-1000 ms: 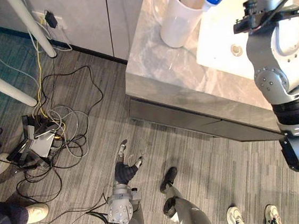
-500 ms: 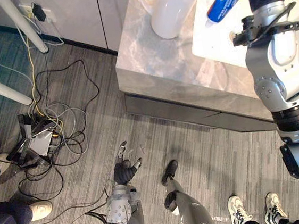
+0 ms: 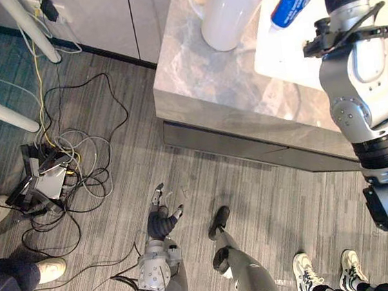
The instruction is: Organize washtable
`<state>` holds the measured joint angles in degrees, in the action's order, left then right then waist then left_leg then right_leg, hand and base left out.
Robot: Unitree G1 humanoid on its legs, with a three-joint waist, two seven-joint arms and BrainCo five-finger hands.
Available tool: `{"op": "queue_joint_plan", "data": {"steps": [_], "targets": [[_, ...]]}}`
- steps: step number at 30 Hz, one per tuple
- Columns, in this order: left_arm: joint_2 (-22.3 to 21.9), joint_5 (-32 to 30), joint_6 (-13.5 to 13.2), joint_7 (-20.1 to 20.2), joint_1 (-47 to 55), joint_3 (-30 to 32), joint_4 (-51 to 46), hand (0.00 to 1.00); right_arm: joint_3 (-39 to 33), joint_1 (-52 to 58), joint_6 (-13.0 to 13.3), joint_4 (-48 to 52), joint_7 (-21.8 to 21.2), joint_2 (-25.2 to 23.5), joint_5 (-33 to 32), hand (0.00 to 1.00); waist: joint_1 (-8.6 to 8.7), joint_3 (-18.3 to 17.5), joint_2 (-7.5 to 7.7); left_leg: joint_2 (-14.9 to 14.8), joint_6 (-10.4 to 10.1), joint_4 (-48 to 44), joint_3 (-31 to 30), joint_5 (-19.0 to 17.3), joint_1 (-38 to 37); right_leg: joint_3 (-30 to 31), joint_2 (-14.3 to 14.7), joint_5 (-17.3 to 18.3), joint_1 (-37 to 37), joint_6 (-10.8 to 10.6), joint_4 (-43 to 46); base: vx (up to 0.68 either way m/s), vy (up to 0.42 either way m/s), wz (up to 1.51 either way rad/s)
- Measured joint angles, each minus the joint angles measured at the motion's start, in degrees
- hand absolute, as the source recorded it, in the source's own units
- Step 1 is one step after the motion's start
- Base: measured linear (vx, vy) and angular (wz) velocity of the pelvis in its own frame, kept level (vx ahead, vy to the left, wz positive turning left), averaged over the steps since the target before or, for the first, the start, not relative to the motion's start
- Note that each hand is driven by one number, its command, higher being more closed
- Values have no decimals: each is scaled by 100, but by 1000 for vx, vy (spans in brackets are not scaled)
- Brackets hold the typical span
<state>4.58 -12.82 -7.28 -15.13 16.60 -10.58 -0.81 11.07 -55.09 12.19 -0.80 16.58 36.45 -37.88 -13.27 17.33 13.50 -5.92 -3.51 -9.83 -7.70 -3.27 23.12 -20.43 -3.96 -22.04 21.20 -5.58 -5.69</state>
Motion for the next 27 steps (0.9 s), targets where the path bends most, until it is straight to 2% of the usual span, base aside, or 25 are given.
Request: {"op": "queue_joint_plan", "data": {"steps": [8,10,14,15,17,20,23,27], "targets": [[-14,90,48,29,-2,-1,-148,0,-750,89,-18,286,-8,39,1,100,60,-8,-12,-23,29,-5,120,-50,-331,61,12,10,-276,-5,-1,31,59,-7],[44,90,52,118,-2,4,-149,0,-834,83,-11,416,-40,187,3,100,53,-66,33,-1,12,2,163,-63,-401,10,-7,276,-371,171,1,37,49,5],[27,108,55,158,18,-1,-151,0,-758,-157,-13,298,-58,250,-7,100,-14,-288,158,46,-182,-130,164,-177,-363,11,-28,913,-432,199,2,89,-33,4],[5,116,55,174,22,-7,-150,0,-677,-380,-14,140,-51,251,-32,100,-14,-327,150,44,-249,-216,166,-224,-364,6,-15,1071,-464,316,2,59,-61,-8],[-23,199,55,235,35,-38,-148,0,-637,-559,-14,31,-42,250,-53,100,-13,-430,97,-14,-318,-284,162,-283,-366,1,72,1138,-489,271,1,38,-37,-11],[-21,334,53,258,38,-94,-148,0,-545,-693,-13,-2,-16,249,-97,100,-17,-654,99,-120,-379,-387,142,-379,-356,-34,142,1276,-522,213,0,30,8,-2],[7,421,52,259,53,-103,-148,0,-286,-935,4,-6,-28,221,-97,100,-21,-792,109,-169,-407,-566,42,-510,-304,-150,198,1332,-601,252,0,61,66,11],[6,551,55,258,106,-110,-148,0,-152,-1138,3,-66,-14,22,-96,100,-145,-857,148,-212,-413,-748,-28,-638,-189,-207,258,1290,-600,296,2,56,75,6]]}}
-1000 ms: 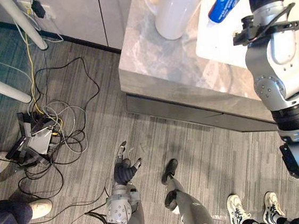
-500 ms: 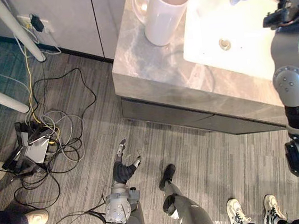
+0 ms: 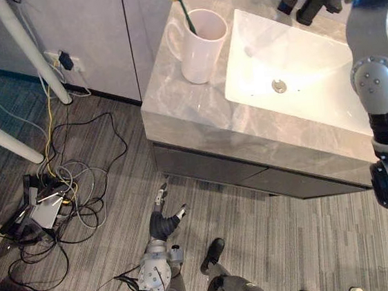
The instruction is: Organize washtable
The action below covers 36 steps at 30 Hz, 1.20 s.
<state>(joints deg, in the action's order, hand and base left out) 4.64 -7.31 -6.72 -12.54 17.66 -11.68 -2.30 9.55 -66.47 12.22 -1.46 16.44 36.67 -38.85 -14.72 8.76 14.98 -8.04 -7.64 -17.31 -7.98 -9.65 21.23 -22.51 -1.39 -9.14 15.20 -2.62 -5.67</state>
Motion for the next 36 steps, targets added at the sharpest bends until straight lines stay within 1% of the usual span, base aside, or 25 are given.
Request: {"op": "queue_joint_plan", "data": {"steps": [1,2,5,7,8,9,11,13,15,16,17,18,19,20,22,24,26,27,29,30,31,32,33,34,36], "targets": [[0,10,0,0,8,-4,-1,0,22,0,-2,-21,19,-74,-1,100,-48,-7,0,-13,4,-16,-13,-15,10,-46,14,-64,0,54,0,42,78,2],[1,18,0,-3,13,-3,-2,0,49,0,-3,-35,31,-94,-1,100,-55,-8,-1,-23,4,-14,-23,-16,11,-69,22,-91,0,44,0,40,103,1],[4,65,1,1,23,-10,-2,0,88,1,-20,-55,139,-276,-2,100,-55,-11,-8,-170,12,37,-13,-11,-1,-60,134,-399,40,-89,-1,1,107,-12],[18,72,1,3,20,-58,-1,0,105,1,-21,-54,153,-296,-2,100,-71,-13,-11,-314,53,115,1,22,-29,2,242,-645,75,-80,-4,-4,92,-15],[22,104,2,7,20,-88,1,0,106,1,-23,-54,183,-326,0,100,-89,-14,-11,-353,62,166,4,46,-65,5,265,-652,65,-82,-2,15,50,-8],[22,121,2,8,18,-130,1,0,105,1,-23,-55,218,-367,0,100,-138,-14,-11,-383,45,217,14,67,-112,-12,287,-629,48,-55,-1,35,12,1],[14,158,3,11,15,-184,-3,0,106,0,-23,-55,224,-416,0,100,-199,-20,-7,-408,-4,264,19,93,-145,-107,328,-512,24,110,1,46,-25,7],[-10,196,17,7,50,-198,-1,0,206,8,-23,-97,225,-492,0,100,-181,-51,-77,-469,-97,373,-12,145,-136,-79,388,-504,59,118,1,47,-29,3],[-9,202,19,4,39,-213,0,0,230,54,-28,-173,240,-488,-1,100,-181,-55,-83,-472,-111,409,23,155,-134,-29,389,-501,111,115,0,-4,14,-14],[-5,202,24,1,38,-214,7,0,228,106,-28,-173,259,-484,-1,100,-170,-54,-84,-452,-111,421,35,155,-132,13,374,-471,122,77,-2,-34,47,-9],[4,202,27,3,36,-216,8,0,228,156,-31,-173,270,-466,0,100,-160,-58,-75,-368,-110,419,43,154,-107,55,293,-235,109,-146,-4,-20,61,15],[11,202,27,-2,21,-209,7,0,224,156,-30,-168,288,-461,0,100,-157,-58,-38,-257,-113,404,51,155,-77,36,179,89,97,-204,-3,-7,53,23],[2,202,28,-5,10,-197,16,0,225,155,-25,-155,299,-465,0,100,-181,-62,-31,-208,-115,364,39,156,-58,3,149,173,116,-42,-1,13,33,32],[-10,202,27,-23,34,-167,6,0,237,159,-23,-153,295,-472,1,100,-180,-61,-93,-207,-159,329,-25,180,2,-87,168,175,118,7,0,15,17,19],[-5,202,40,-25,91,-134,11,0,237,162,-23,-154,332,-471,1,100,-163,-56,-83,-213,-187,305,-117,165,49,-94,214,124,125,75,0,36,56,14],[-7,202,87,-22,108,-136,10,0,237,163,-23,-153,339,-473,2,100,-169,-53,-76,-218,-205,248,-156,135,92,-103,228,112,127,83,1,48,83,7],[-3,201,95,-29,107,-122,10,0,261,178,-23,-152,334,-481,7,100,-173,-49,-69,-217,-184,237,-159,119,100,-91,227,44,130,24,1,38,102,0],[-2,201,103,-36,104,-119,9,0,299,191,-23,-150,334,-481,8,100,-172,-48,-70,-232,-165,237,-155,111,101,-71,232,-40,139,-88,1,30,141,-9],[-1,201,108,-37,90,-119,8,0,368,195,-23,-136,325,-497,8,100,-178,-47,-70,-297,-140,242,-143,102,114,-10,250,-254,196,-171,1,11,152,-17],[-1,201,112,-37,69,-120,8,0,379,201,-23,-89,322,-531,8,100,-174,-28,-75,-311,-108,247,-136,102,125,62,254,-393,231,-254,0,-8,163,-16],[1,201,117,-37,22,-122,9,0,378,254,-23,0,321,-545,8,100,-169,-6,-79,-316,-77,258,-132,113,125,95,252,-517,242,-272,-1,-8,160,-11],[2,201,117,-39,-7,-122,9,0,377,301,-22,54,322,-557,9,100,-171,-4,-79,-323,-56,271,-125,126,124,95,254,-585,251,-222,-1,-1,165,-2],[4,201,117,-43,-69,-121,9,0,380,360,-22,90,303,-623,16,100,-169,-2,-82,-333,-14,327,-110,159,99,84,251,-689,255,-244,-2,2,141,2],[3,201,113,-43,-125,-123,4,0,380,374,-22,90,260,-725,18,100,-172,0,-84,-338,11,354,-94,179,91,74,249,-779,263,-208,-2,4,114,2],[3,201,114,-57,-142,-122,5,0,384,374,-22,90,219,-845,23,100,-175,11,-84,-337,34,371,-86,194,86,67,247,-877,271,-170,-3,10,80,3]]}}
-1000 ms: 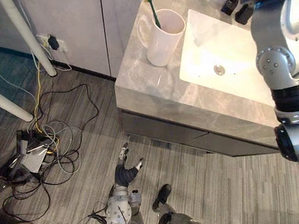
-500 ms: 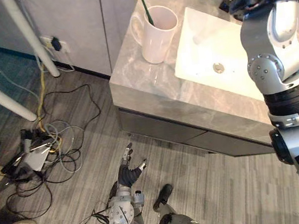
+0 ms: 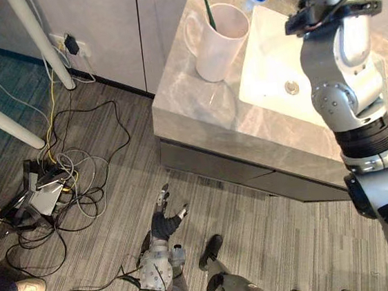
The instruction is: Organize washtable
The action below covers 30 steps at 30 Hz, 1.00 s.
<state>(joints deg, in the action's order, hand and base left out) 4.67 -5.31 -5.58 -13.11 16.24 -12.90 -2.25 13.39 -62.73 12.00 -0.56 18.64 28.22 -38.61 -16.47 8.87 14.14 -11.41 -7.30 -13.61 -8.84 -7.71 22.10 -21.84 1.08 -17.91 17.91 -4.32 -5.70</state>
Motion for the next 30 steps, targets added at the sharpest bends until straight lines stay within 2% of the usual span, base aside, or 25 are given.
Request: {"op": "queue_joint_plan", "data": {"steps": [3,6,24,27,30], "targets": [[1,-1,0,-79,3,2,0,0,18,1,0,1,-14,-109,43,100,-13,55,6,31,44,94,-6,47,-42,-8,-33,-63,0,52,0,15,93,4],[-1,-3,1,-83,1,3,1,0,18,21,-2,29,-18,-109,44,100,5,178,7,31,71,156,6,83,-87,1,-38,-161,-1,-3,0,4,73,-3],[-5,-52,15,-150,3,199,7,0,21,379,-13,197,-131,-110,44,100,12,468,20,139,109,172,57,110,-95,3,-126,-166,25,-6,1,13,63,-1],[-4,-60,14,-184,2,201,6,0,12,455,-14,198,-134,-108,44,100,24,493,13,136,122,176,80,118,-96,9,-128,-262,43,-133,0,14,69,-4],[-3,-60,15,-186,1,201,7,0,0,457,-23,197,-132,-106,46,100,25,546,8,131,152,192,85,138,-95,4,-133,-329,57,-59,0,4,75,0]]}}
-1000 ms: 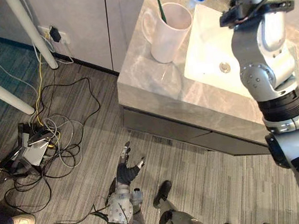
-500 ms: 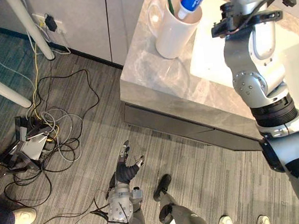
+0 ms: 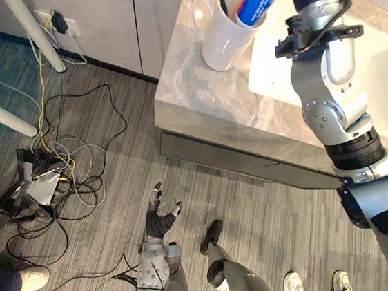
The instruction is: Organize washtable
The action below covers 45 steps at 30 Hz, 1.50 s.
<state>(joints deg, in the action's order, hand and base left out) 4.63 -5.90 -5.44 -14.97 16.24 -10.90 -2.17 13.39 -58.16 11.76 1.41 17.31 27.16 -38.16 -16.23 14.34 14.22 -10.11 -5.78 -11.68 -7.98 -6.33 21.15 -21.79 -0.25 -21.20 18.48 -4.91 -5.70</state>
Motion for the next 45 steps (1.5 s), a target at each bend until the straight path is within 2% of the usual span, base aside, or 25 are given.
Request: {"op": "queue_joint_plan", "data": {"steps": [3,8,13,35,45], "targets": [[1,0,0,-1,0,0,0,0,0,0,-102,0,1,0,3,100,-5,2,1,20,27,81,13,50,1,-9,-33,-19,29,0,0,16,82,4],[3,7,0,5,1,0,0,0,0,0,-107,0,17,0,3,100,-6,5,-2,34,28,95,19,53,18,-10,-46,-19,61,0,1,26,71,-1],[4,18,-1,5,2,-2,1,0,0,0,-120,0,27,1,4,100,-11,154,8,38,28,94,34,53,19,-7,-52,-20,68,0,1,24,70,-1],[2,63,-2,26,2,-7,0,0,-232,104,-124,2,52,18,48,100,-15,152,5,9,28,89,56,52,17,-10,-31,-20,75,0,0,13,35,0],[3,77,-2,124,2,-3,1,0,-510,475,-214,6,53,-113,54,100,-18,138,2,10,26,86,47,56,15,3,-32,-20,76,0,0,0,0,0]]}}
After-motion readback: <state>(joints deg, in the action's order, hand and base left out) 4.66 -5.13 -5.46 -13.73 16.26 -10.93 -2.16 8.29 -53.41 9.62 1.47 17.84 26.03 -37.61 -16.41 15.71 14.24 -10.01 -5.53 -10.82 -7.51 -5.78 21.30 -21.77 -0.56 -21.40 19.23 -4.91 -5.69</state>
